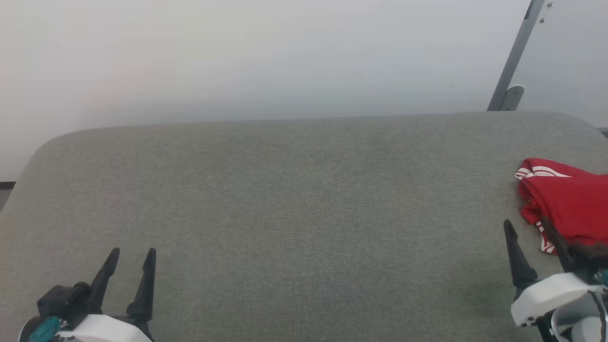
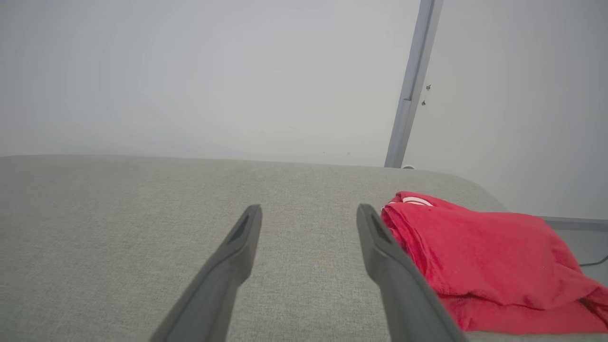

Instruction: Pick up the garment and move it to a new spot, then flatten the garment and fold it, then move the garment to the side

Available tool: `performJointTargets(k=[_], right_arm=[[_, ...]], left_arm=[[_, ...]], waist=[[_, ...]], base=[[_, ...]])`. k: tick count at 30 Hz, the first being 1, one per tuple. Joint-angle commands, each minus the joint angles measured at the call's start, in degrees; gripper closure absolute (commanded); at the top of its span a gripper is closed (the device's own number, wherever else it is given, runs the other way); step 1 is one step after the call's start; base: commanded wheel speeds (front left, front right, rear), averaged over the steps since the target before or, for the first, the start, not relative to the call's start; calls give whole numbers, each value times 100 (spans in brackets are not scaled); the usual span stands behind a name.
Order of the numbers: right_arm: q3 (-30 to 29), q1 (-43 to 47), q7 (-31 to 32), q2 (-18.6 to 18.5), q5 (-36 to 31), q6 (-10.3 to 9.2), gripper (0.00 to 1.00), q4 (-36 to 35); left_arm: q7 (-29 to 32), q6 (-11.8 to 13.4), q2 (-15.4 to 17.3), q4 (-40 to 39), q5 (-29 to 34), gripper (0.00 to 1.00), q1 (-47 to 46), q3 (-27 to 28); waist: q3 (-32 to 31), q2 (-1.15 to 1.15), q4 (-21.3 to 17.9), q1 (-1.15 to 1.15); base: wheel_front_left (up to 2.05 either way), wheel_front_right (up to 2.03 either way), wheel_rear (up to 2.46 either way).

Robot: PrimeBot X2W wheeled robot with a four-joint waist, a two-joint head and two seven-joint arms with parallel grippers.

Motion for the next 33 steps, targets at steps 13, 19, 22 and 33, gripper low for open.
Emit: performJointTargets(k=[13, 19, 22, 33], right_arm=[[-250, 445, 2, 257, -67, -6, 0, -475], [-297, 523, 55, 290, -97, -6, 0, -569], [-307, 531, 70, 318, -85, -6, 0, -612], [-281, 544, 72, 369, -109, -6, 0, -650]], left_arm=[[-23, -12, -195, -206, 243, 0, 239, 477], [-24, -12, -240, -262, 283, 0, 262, 569], [-24, -12, -247, -264, 277, 0, 286, 566], [-24, -12, -278, -292, 272, 0, 343, 603]], waist=[[-1, 0, 30, 0], [6, 0, 45, 0], [8, 0, 50, 0], [-5, 0, 91, 0]], base=[[0, 0, 0], [0, 0, 0], [0, 0, 0], [0, 0, 0]])
